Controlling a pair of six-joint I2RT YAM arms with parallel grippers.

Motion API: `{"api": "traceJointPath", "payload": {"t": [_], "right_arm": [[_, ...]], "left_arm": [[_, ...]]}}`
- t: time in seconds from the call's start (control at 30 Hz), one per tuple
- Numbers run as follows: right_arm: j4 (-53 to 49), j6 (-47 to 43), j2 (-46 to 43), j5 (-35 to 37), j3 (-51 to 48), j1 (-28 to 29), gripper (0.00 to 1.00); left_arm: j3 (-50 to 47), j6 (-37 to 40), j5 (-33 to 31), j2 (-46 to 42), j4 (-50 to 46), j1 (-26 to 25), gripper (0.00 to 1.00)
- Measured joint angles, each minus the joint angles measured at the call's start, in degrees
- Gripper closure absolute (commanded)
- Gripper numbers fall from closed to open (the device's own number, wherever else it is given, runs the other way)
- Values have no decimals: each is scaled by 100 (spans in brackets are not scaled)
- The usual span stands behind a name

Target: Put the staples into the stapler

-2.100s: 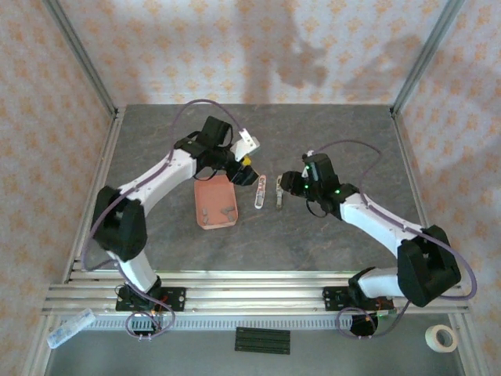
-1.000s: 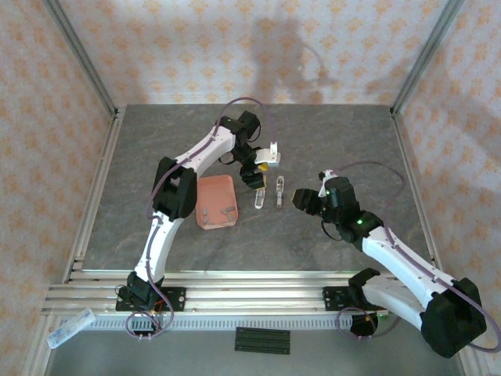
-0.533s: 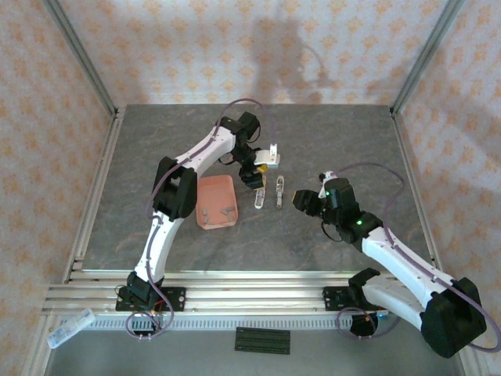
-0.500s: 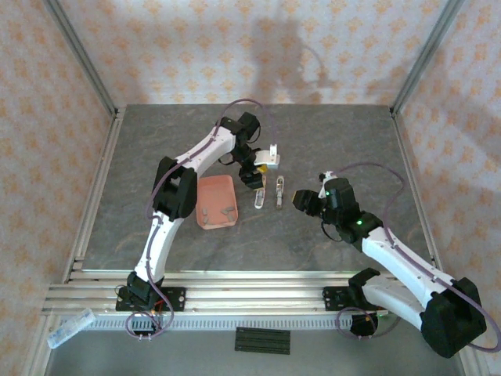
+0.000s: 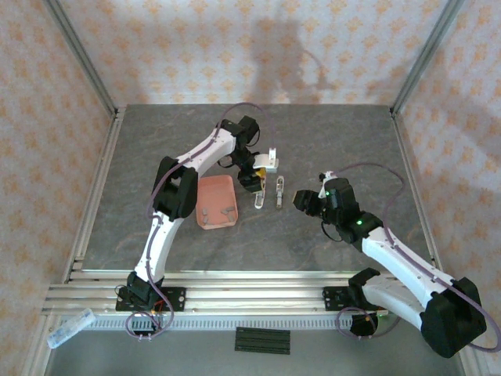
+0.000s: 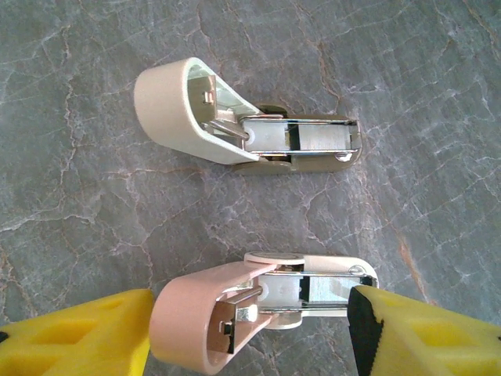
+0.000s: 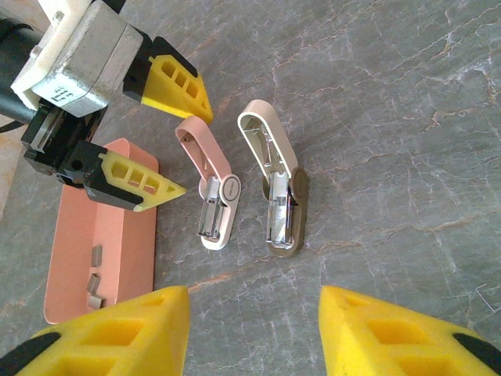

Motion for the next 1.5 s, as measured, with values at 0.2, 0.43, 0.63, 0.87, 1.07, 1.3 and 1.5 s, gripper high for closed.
{"api": "traceJointPath", "payload": {"t": [0.2,0.43,0.63,0.87,1.07,1.3,1.5], "right_arm": [[0,0,-33,2,-7,0,55],[0,42,-142,0,-48,0,58],[0,44,-221,2,-81,0,59],[2,66,-260,0,-140,0,59],[0,90,-426,4,-247,0,59],[0,109,-518,2,-302,0,59],[0,153,-551,-11,-302,0,59]], "left_arm": [[-22,44,0,-22,-28,-61,33],[-243,144,-2,-306,-28,-101,34],[-444,146,-24,-570,-26,-138,34],[-702,153,-144,-673,-26,-267,34],[-1021,188,-352,-828,-24,-398,34],[-1436,173,-581,-1215,-26,-518,34],[-2074,-452,-614,-1823,372,-555,33]]}}
